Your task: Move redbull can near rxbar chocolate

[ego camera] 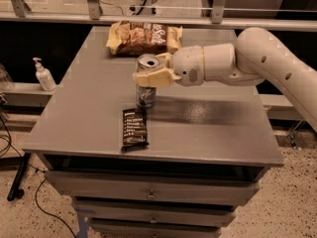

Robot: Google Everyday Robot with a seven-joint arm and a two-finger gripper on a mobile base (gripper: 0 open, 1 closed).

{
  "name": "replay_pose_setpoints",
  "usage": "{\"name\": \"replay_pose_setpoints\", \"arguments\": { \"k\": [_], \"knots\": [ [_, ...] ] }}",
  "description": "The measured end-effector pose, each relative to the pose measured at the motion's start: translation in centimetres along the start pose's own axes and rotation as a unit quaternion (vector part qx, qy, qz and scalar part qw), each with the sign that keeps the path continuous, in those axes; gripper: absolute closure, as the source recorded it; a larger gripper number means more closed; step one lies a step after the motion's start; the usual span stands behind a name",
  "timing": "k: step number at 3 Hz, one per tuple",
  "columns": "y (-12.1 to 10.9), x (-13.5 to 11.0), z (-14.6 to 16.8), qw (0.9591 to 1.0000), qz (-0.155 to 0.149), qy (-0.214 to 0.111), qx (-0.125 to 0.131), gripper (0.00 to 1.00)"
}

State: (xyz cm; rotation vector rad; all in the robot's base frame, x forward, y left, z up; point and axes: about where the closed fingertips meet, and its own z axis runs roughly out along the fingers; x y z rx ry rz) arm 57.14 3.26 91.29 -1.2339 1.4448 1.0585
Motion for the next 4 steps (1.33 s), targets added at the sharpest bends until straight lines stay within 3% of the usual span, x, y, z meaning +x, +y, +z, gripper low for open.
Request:
{"name": "replay_pose_setpoints", "arguments": {
  "k": [1,2,3,4],
  "knots": [
    [0.6,0.4,0.5,1.0000,0.002,0.007,-0.006,0.28],
    [0.9,0.6,0.7,0.9999,0.004,0.010,-0.009,0.06],
    [1.1,0.7,0.5,0.9999,0.008,0.012,-0.007,0.00],
    [0.7,0.3,-2.6,0.9995,0.007,0.023,0.021,0.00]
  ]
}}
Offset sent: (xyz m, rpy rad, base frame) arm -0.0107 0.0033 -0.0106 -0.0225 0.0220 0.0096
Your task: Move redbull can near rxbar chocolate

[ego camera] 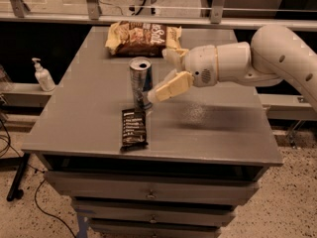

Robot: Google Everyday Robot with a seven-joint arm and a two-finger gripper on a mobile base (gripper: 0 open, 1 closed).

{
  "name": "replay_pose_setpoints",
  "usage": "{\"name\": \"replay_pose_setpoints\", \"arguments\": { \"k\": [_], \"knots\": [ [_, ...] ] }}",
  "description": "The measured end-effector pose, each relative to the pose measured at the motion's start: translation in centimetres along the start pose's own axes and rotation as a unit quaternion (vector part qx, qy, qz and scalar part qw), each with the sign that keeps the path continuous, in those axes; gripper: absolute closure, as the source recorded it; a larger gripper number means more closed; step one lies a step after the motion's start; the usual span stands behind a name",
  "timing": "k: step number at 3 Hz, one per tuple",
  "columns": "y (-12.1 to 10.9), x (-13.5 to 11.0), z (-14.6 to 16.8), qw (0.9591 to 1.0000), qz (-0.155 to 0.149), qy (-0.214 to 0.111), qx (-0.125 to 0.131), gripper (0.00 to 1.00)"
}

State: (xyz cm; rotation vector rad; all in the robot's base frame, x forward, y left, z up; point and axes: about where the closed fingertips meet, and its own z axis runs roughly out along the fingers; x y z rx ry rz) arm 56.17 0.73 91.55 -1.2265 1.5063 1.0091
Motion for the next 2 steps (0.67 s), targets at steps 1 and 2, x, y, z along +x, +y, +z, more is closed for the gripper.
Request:
{"name": "replay_pose_setpoints", "arguments": {
  "k": [1,2],
  "knots": [
    [-1.19,-1.36,-6.90,0.9985,-0.006,0.008,0.054,0.00],
    [-1.34,-1.63,-7.15,0.9983,-0.008,0.007,0.057,0.00]
  ]
}}
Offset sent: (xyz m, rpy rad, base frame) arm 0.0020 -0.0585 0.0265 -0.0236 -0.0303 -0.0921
